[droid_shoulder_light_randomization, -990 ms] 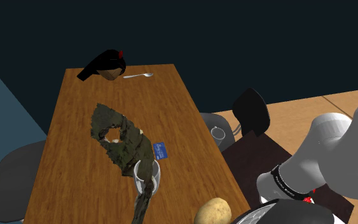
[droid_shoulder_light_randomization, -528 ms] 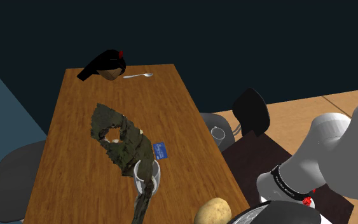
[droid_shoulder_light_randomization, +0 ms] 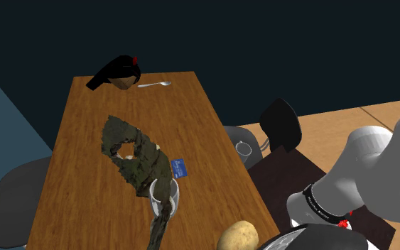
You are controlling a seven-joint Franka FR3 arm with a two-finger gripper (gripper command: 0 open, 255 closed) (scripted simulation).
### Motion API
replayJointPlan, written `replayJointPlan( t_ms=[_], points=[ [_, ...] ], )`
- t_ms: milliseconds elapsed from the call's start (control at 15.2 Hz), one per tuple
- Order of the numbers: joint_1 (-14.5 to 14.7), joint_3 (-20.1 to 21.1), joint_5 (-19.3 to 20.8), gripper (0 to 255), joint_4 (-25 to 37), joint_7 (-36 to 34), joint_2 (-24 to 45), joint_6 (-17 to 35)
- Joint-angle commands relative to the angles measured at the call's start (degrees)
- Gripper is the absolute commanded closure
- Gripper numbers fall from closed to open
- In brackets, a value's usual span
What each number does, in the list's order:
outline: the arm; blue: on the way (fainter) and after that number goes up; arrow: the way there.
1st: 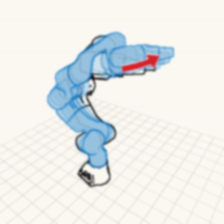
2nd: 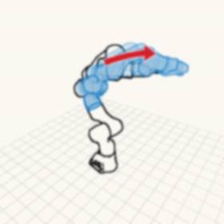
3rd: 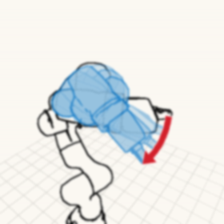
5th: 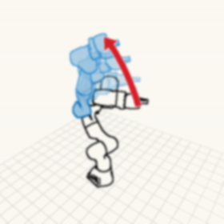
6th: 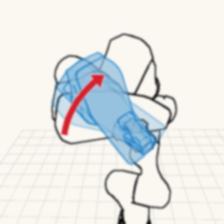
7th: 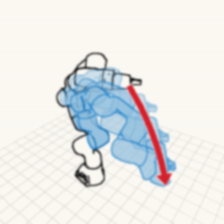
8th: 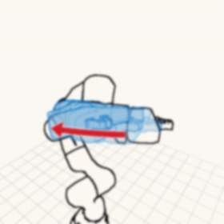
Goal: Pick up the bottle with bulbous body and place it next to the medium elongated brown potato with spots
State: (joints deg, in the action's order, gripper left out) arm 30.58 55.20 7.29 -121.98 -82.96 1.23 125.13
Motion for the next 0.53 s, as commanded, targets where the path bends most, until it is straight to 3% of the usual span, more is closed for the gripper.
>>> replayJointPlan(
  t_ms=[0, 132, 462],
  points=[
    [-0.29, 0.01, -2.72, 0, 1.48, 1.96, -2.51, -2.77],
    [-0.33, -0.31, -5.07, 0, 3.44, 3.64, -4.84, -5.97],
    [-0.23, -0.41, -5.05, 0, 3.44, 3.63, -4.83, -5.98]
  ],
)
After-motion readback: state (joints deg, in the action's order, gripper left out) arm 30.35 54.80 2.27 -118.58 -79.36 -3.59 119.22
